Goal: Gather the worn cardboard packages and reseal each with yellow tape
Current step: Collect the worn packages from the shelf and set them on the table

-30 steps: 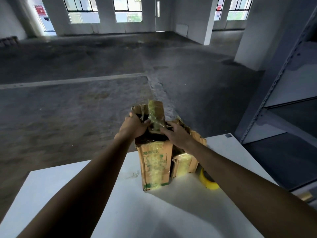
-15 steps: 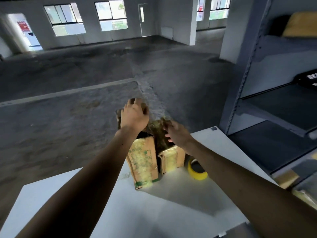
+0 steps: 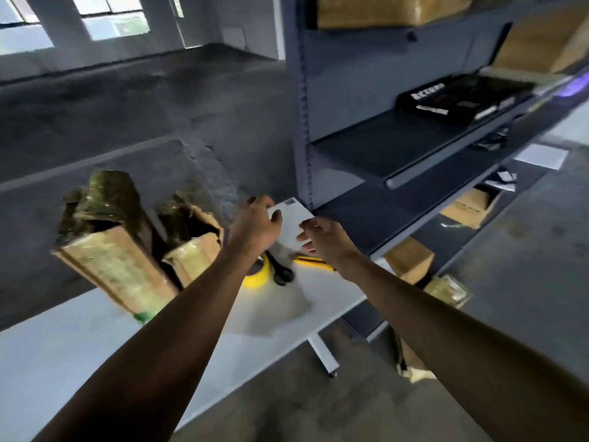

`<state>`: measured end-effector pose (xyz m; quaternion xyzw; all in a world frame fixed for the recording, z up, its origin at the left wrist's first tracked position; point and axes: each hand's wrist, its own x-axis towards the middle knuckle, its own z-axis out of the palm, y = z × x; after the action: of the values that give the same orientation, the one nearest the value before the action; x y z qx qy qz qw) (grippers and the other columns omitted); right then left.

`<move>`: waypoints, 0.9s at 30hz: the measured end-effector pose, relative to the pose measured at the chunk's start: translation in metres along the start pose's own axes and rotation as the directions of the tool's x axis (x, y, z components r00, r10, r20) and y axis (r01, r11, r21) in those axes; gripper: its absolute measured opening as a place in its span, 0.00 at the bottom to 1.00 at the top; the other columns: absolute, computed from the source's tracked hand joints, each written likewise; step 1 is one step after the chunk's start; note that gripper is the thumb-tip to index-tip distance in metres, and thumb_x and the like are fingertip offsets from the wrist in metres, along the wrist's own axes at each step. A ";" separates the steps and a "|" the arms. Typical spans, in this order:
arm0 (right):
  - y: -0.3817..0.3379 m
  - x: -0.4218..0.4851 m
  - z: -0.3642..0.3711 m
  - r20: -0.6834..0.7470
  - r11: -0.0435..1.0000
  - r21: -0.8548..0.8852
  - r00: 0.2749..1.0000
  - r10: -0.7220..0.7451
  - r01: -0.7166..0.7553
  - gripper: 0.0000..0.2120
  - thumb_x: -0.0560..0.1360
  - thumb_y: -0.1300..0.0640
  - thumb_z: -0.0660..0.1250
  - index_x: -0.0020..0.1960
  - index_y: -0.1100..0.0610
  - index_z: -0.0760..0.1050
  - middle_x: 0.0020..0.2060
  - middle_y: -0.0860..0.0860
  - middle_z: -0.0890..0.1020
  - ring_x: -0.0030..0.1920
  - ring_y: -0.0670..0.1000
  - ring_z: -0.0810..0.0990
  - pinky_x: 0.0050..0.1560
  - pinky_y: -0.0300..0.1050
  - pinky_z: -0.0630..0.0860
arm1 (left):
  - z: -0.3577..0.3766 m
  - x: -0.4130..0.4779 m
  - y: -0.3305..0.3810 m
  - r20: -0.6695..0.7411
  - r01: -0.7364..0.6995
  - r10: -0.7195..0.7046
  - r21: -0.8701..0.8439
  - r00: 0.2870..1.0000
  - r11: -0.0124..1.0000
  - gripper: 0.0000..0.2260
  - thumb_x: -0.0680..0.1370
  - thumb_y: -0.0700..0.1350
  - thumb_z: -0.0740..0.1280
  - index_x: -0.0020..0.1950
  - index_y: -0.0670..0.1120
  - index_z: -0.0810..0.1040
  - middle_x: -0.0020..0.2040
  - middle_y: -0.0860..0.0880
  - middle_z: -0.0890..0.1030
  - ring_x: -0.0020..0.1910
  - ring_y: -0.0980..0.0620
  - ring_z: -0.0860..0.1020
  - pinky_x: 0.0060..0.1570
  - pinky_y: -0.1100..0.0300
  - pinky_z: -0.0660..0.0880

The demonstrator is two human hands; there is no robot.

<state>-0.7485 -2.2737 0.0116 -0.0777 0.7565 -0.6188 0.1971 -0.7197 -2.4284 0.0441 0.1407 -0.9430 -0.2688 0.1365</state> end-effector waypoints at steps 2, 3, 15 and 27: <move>0.021 -0.012 -0.038 -0.043 0.999 -0.039 0.999 0.010 -0.012 0.12 0.82 0.53 0.59 0.57 0.58 0.77 0.45 0.50 0.83 0.41 0.48 0.80 0.48 0.47 0.79 | 0.032 -0.015 0.031 0.031 0.002 -0.001 -0.046 1.000 0.999 0.10 0.79 0.46 0.67 0.57 0.43 0.78 0.57 0.42 0.80 0.56 0.40 0.78 0.55 0.50 0.75; 0.030 -0.017 -0.056 -0.070 0.999 -0.046 0.997 0.015 -0.018 0.12 0.82 0.53 0.59 0.56 0.57 0.77 0.44 0.50 0.83 0.42 0.49 0.81 0.49 0.49 0.80 | 0.047 -0.021 0.045 0.052 0.005 -0.002 -0.062 0.999 0.998 0.10 0.79 0.47 0.67 0.56 0.43 0.78 0.56 0.43 0.81 0.55 0.42 0.79 0.55 0.50 0.75; 0.140 -0.059 -0.227 -0.397 0.978 0.030 0.896 0.200 -0.205 0.10 0.80 0.53 0.61 0.43 0.52 0.77 0.45 0.57 0.85 0.45 0.59 0.83 0.48 0.57 0.80 | 0.207 -0.062 0.158 0.423 -0.049 0.093 -0.113 0.901 0.992 0.11 0.81 0.47 0.64 0.59 0.43 0.78 0.57 0.43 0.82 0.57 0.42 0.78 0.48 0.58 0.68; 0.203 -0.009 -0.354 -0.568 0.901 0.084 0.723 0.394 -0.426 0.10 0.79 0.55 0.61 0.45 0.54 0.79 0.43 0.59 0.85 0.45 0.62 0.84 0.39 0.50 0.77 | 0.368 0.010 0.234 0.670 -0.104 0.194 -0.171 0.717 0.980 0.12 0.81 0.48 0.64 0.59 0.41 0.77 0.58 0.44 0.82 0.58 0.43 0.79 0.56 0.53 0.74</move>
<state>-0.8546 -1.9046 -0.1279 0.2755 0.7942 -0.5339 0.0908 -0.8961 -2.0686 -0.1281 -0.0530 -0.9171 -0.3464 -0.1902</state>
